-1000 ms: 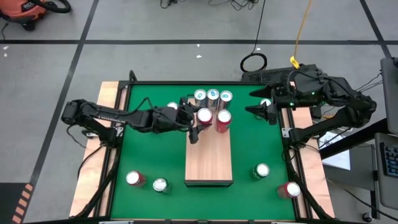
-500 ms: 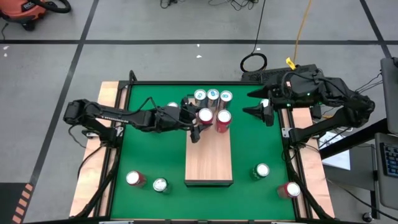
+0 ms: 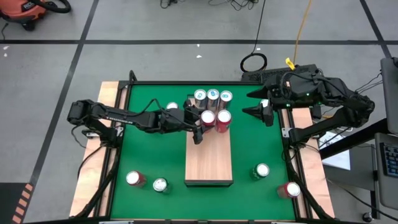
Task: Place canned beverage on shelf
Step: Put the orange soda can on the shelf aligned with the other orange soda can
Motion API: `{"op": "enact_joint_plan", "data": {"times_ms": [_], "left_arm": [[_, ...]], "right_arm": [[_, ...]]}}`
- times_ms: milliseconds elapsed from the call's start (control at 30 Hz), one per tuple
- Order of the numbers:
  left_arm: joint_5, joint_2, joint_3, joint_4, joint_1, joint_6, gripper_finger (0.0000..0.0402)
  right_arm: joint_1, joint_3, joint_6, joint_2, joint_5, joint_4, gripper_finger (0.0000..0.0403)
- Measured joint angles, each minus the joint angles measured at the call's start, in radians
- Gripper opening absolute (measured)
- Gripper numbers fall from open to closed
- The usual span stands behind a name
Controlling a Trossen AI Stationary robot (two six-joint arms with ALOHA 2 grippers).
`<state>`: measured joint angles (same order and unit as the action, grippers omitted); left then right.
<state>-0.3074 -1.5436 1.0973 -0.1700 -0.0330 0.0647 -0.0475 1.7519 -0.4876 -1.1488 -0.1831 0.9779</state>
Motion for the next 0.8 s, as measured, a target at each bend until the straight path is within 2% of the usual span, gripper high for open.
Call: {"op": "enact_joint_plan", "data": {"times_ms": [367,633,800], "left_arm": [[-0.005,-0.040,0.002,-0.015,0.000,0.007,0.0292],[0.002,-0.040,0.002,0.000,0.000,0.006,0.0329],[0.004,-0.040,0.002,0.000,0.000,0.006,0.0336]], "right_arm": [[0.000,0.000,0.001,0.000,0.000,0.000,0.0365],[0.000,0.000,-0.005,0.000,0.001,0.000,0.0365],[0.000,0.000,-0.005,0.000,0.001,0.001,0.0365]]}}
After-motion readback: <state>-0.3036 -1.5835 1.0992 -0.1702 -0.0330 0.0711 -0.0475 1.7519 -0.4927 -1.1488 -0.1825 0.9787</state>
